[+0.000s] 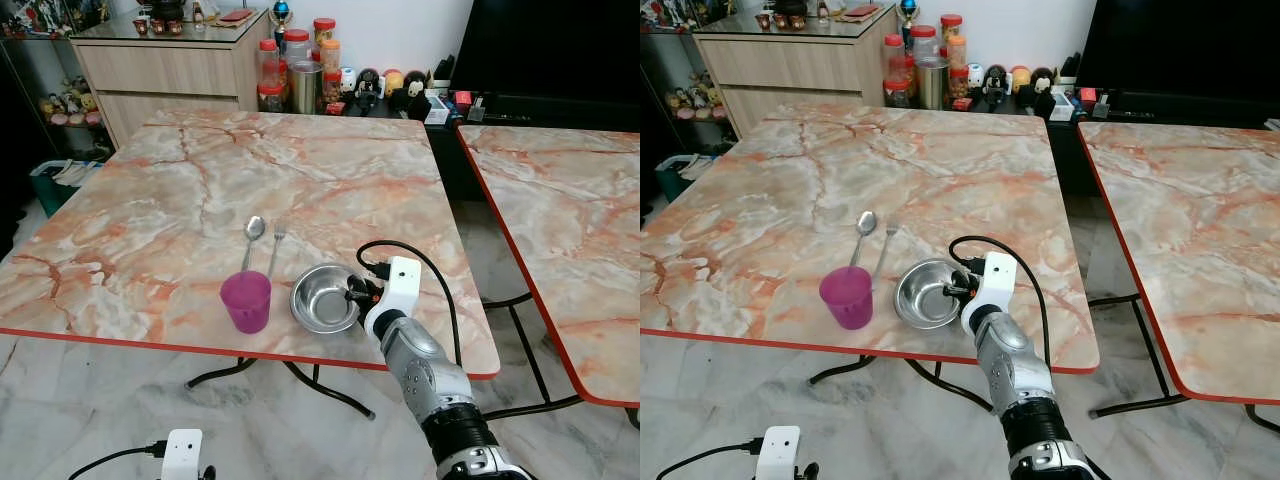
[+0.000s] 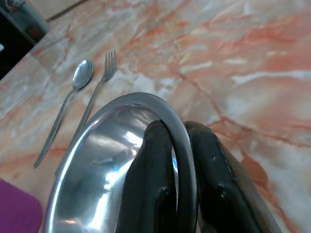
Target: Setting the table
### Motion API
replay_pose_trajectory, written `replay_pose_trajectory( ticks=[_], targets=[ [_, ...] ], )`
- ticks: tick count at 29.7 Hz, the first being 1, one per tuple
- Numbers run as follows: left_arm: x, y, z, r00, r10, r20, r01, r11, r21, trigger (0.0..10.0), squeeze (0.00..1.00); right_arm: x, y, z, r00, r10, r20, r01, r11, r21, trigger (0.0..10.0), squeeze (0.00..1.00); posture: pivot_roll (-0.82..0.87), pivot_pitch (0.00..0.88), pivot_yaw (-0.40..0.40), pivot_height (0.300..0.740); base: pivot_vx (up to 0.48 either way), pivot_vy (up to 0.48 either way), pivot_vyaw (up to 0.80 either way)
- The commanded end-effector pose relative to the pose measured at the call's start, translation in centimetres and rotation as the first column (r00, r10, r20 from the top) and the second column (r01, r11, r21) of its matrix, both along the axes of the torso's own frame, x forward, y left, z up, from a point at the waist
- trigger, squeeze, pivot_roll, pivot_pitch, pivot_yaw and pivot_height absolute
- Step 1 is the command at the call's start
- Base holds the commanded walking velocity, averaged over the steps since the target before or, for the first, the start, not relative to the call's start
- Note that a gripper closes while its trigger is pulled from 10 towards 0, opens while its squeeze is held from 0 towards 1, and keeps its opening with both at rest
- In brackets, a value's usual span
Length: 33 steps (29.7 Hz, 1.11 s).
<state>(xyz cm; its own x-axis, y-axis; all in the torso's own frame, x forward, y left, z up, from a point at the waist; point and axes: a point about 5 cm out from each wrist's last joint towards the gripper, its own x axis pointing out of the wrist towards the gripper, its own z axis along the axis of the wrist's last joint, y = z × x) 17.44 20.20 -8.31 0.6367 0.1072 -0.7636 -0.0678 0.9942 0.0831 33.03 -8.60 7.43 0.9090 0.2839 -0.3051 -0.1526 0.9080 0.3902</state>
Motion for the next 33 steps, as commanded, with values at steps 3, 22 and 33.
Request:
replay_pose_trajectory(
  ticks=[3,22,33],
  targets=[
    [-0.1,-0.1,-0.1,1.0,-0.002,-0.013,0.002,1.0,0.002,10.0,0.0,0.5,-0.7,1.0,0.996,-0.07,0.047,0.068,0.997,0.043,0.0,0.0,-0.02,0.0,-0.033,0.74,0.0,0.0,0.0],
    [0.1,-0.3,0.0,1.0,-0.01,-0.006,0.01,1.0,0.013,10.0,0.0,1.4,0.2,5.3,0.962,-0.093,0.258,0.011,0.953,0.301,10.0,0.0,-0.03,0.0,-0.036,0.74,0.0,-0.028,0.0],
    [0.1,-0.4,0.0,1.0,-0.01,-0.005,0.01,1.0,0.018,10.0,0.0,1.4,0.4,5.4,0.961,-0.083,0.263,-0.001,0.953,0.303,10.0,0.0,-0.03,0.0,-0.036,0.74,0.0,-0.279,0.0]
  ],
)
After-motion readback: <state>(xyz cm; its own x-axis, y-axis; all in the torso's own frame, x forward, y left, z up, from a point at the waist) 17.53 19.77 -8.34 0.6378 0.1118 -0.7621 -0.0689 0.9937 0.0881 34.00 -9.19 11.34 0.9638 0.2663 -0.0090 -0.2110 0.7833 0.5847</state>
